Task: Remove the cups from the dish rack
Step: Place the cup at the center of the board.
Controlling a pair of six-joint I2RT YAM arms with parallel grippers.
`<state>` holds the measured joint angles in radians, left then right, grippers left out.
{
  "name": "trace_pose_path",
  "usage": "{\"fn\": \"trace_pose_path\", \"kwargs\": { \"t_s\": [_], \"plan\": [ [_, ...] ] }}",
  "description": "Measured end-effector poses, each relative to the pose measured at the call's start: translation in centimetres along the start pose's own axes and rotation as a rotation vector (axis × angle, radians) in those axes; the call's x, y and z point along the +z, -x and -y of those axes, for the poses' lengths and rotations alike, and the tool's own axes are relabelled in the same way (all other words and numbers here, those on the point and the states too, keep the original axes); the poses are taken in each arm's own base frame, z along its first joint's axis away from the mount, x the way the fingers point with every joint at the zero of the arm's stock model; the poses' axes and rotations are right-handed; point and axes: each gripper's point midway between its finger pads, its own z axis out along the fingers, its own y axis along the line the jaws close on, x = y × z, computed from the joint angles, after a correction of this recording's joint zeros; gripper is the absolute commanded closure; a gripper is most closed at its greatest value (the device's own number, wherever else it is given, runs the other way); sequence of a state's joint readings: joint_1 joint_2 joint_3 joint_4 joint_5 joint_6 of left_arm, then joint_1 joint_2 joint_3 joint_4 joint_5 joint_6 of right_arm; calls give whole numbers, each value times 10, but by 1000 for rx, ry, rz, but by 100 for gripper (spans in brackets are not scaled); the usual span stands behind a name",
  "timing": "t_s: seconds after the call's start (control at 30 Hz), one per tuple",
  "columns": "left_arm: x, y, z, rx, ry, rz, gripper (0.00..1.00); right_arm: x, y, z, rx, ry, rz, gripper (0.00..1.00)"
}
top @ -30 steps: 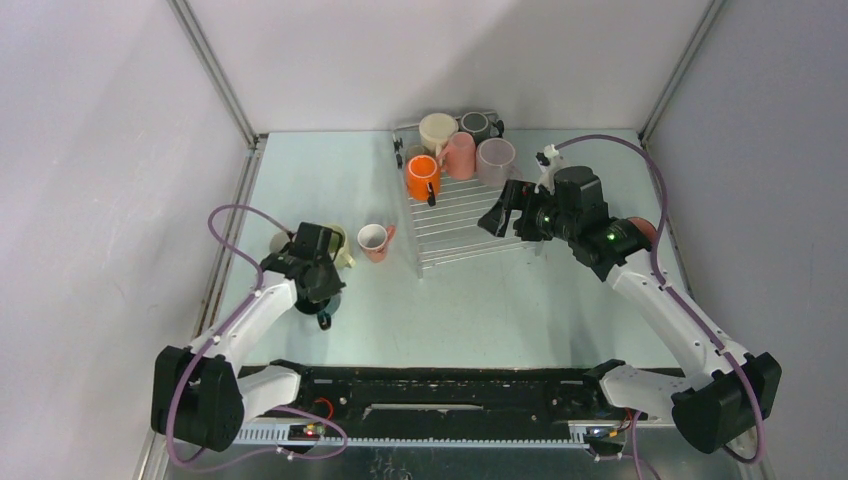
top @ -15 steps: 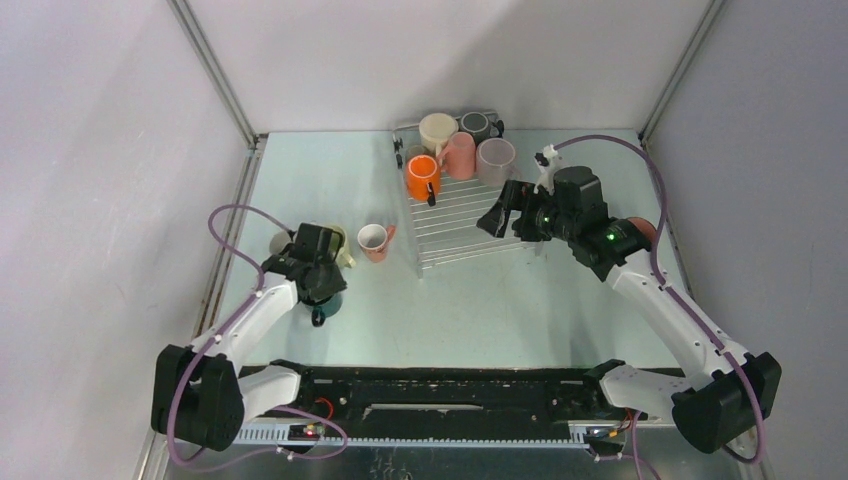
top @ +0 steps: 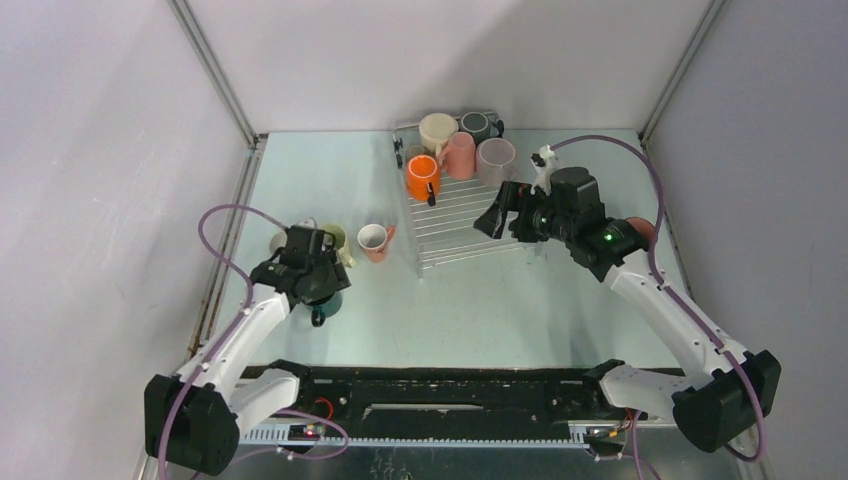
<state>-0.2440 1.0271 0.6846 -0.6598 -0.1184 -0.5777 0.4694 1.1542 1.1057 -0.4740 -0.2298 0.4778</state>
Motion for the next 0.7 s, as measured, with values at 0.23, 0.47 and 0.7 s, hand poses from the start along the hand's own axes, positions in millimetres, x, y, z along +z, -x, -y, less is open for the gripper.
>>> {"fn": "trace_pose_path", "kwargs": {
  "t_s": [0.23, 0.47, 0.7],
  "plan": [
    [-31, 16, 19, 36, -117, 52, 0, 9, -5, 3, 2, -14, -22, 0],
    [-76, 42, 50, 74, -290, 147, 0, 30, -7, 5, -12, -51, -57, 0],
    [-101, 53, 85, 117, -486, 182, 0, 61, 16, -12, -112, -54, -36, 0]
  ]
}}
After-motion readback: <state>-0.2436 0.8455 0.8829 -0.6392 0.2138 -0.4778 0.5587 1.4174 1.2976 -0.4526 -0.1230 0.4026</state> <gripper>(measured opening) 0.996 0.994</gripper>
